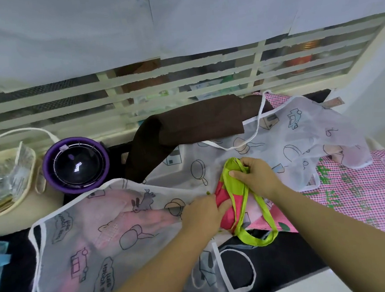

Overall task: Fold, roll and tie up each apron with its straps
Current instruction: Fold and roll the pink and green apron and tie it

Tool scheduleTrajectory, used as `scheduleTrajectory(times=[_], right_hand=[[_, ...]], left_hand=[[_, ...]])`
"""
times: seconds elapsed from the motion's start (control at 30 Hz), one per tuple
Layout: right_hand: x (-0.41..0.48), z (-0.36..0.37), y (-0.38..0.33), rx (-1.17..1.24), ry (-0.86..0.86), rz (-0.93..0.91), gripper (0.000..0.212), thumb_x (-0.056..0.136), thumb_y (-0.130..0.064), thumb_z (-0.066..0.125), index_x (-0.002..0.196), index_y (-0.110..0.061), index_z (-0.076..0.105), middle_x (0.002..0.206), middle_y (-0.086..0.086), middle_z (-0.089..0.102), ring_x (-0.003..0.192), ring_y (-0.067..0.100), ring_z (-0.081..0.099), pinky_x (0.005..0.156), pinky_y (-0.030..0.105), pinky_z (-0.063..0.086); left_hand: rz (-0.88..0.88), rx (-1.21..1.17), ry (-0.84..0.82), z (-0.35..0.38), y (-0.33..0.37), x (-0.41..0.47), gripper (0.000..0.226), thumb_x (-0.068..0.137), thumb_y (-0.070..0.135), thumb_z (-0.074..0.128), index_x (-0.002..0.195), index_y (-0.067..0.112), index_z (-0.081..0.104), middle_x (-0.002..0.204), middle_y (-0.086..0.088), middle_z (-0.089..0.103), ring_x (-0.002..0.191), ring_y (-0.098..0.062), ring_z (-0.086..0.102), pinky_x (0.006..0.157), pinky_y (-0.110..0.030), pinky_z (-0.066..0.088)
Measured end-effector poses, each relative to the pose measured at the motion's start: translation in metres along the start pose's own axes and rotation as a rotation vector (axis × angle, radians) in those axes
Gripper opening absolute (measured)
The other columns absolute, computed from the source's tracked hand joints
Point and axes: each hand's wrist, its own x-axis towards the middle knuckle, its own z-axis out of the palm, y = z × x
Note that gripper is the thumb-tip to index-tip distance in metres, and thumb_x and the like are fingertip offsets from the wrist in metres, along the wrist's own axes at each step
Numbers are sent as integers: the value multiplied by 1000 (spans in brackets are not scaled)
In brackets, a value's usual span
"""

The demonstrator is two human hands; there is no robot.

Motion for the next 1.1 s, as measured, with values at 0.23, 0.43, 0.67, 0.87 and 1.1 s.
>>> scheduleTrajectory(times=[0.23,0.43,0.67,0.87,1.1], right_hand=[[-8,-16,-8,527,-107,147,10,95,-2,52,97,-2,62,49,-8,63,39,-2,55,40,8,39],[-1,-13,-3,644,-149,216,9,91,-4,56,95,-4,65,78,6,72,68,14,68,67,25,53],[14,-9,-6,-16,-116,-110,40,83,-23,73,119,-21,54,89,1,64,85,17,62,82,35,51],[32,-5,6,-307,-190,-64,58,84,-43,68,132,-17,49,125,9,43,119,22,41,103,30,35],[34,-17,-6,-172,-238,-63,28,81,-32,75,92,-9,62,80,-1,62,75,9,59,74,31,47]], left_hand=[[-38,-64,65,6,-8,3,53,92,65,32,100,18,57,101,-5,66,97,-29,61,76,-35,45],[-30,63,62,6,-5,3,59,93,65,25,102,18,59,101,-6,67,96,-29,63,79,-37,49],[-50,116,102,8,-2,1,60,98,57,18,97,16,61,97,-8,67,93,-29,63,75,-35,46],[-62,176,120,8,2,0,54,101,51,19,100,16,60,100,-9,68,94,-30,63,76,-34,45],[-164,-114,64,1,4,2,49,94,61,35,120,21,43,113,-5,62,106,-28,59,82,-36,43]])
